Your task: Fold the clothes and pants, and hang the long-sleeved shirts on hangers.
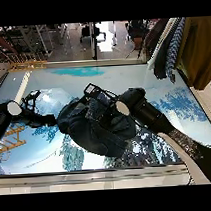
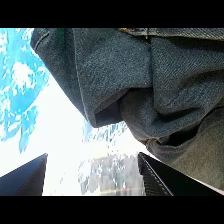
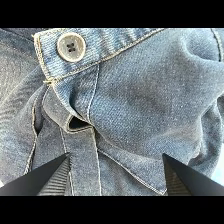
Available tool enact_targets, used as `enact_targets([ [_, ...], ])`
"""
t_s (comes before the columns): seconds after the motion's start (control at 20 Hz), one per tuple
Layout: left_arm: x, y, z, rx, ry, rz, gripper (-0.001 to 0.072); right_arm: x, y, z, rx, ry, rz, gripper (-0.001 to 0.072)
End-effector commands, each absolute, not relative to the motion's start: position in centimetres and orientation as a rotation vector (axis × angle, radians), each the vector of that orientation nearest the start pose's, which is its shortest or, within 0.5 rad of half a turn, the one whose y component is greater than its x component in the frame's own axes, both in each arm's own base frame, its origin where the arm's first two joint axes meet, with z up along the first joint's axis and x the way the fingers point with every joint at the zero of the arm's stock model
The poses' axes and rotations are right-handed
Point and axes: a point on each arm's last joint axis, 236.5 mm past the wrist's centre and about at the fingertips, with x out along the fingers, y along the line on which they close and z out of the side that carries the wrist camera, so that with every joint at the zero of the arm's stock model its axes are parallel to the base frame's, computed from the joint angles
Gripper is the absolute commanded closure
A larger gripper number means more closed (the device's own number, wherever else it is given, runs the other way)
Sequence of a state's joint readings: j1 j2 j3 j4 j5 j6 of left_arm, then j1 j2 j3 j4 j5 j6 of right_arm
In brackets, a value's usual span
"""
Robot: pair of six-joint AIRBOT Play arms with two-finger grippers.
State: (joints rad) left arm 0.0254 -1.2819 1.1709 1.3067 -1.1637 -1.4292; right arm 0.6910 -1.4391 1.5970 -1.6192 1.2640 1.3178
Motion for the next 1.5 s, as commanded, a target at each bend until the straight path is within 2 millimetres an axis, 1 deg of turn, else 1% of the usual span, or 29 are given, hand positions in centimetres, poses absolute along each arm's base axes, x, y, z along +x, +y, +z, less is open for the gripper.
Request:
enact_targets([
  [0.0,38.6,-4.7,1.8,-0.136,1.25,-0.209,0.0132,36.2,28.5,9.7,-0.638,0.972,0.72,0.0064],
  [0.45,38.6,-4.9,1.8,-0.145,1.248,-0.214,0.0131,36.2,28.5,9.7,-0.638,0.972,0.72,0.0064],
  [0.5,38.6,-5.2,1.9,-0.16,1.246,-0.223,0.013,36.2,28.5,9.7,-0.638,0.972,0.72,0.0064],
  [0.55,38.7,-6.0,2.2,-0.196,1.241,-0.243,0.0131,36.2,28.5,9.7,-0.638,0.972,0.72,0.0064],
  [0.6,38.7,-7.2,2.6,-0.247,1.233,-0.272,0.013,36.6,28.9,9.9,-0.632,0.945,0.721,0.0064],
  [0.65,38.8,-8.4,3.1,-0.305,1.223,-0.305,0.013,37.6,29.8,10.7,-0.608,0.884,0.723,0.0065],
  [0.75,39.2,-10.6,4.4,-0.414,1.194,-0.364,0.013,39.1,32.3,12.7,-0.522,0.753,0.752,0.0065],
  [0.85,40.4,-11.9,5.5,-0.493,1.136,-0.389,0.013,39.2,35.0,14.5,-0.365,0.692,0.792,0.0064],
  [0.95,41.4,-13.1,5.9,-0.561,1.107,-0.407,0.013,38.5,36.5,15.6,-0.26,0.681,0.835,0.0063],
  [1.05,42.1,-14.4,5.2,-0.607,1.11,-0.422,0.013,38.3,37.5,17.8,-0.183,0.628,0.859,0.0062],
  [1.15,43.3,-15.2,3.7,-0.645,1.11,-0.411,0.0129,37.9,37.9,19.8,-0.129,0.585,0.876,0.0064],
  [1.25,44.8,-15.3,2.1,-0.706,1.104,-0.383,0.0129,36.7,38.0,20.3,-0.101,0.609,0.905,0.0064],
  [1.3,45.6,-15.1,1.2,-0.719,1.098,-0.364,0.013,36.0,37.8,20.0,-0.11,0.638,0.915,0.0066],
  [1.35,46.1,-14.7,0.3,-0.706,1.094,-0.356,0.0129,35.4,37.5,19.1,-0.133,0.68,0.92,0.0076],
  [1.4,46.5,-14.4,-0.5,-0.679,1.099,-0.368,0.013,34.8,36.9,18.0,-0.17,0.729,0.919,0.008],
  [1.45,46.8,-14.5,-1.0,-0.651,1.106,-0.386,0.013,34.2,36.0,16.4,-0.222,0.795,0.914,0.0079],
])
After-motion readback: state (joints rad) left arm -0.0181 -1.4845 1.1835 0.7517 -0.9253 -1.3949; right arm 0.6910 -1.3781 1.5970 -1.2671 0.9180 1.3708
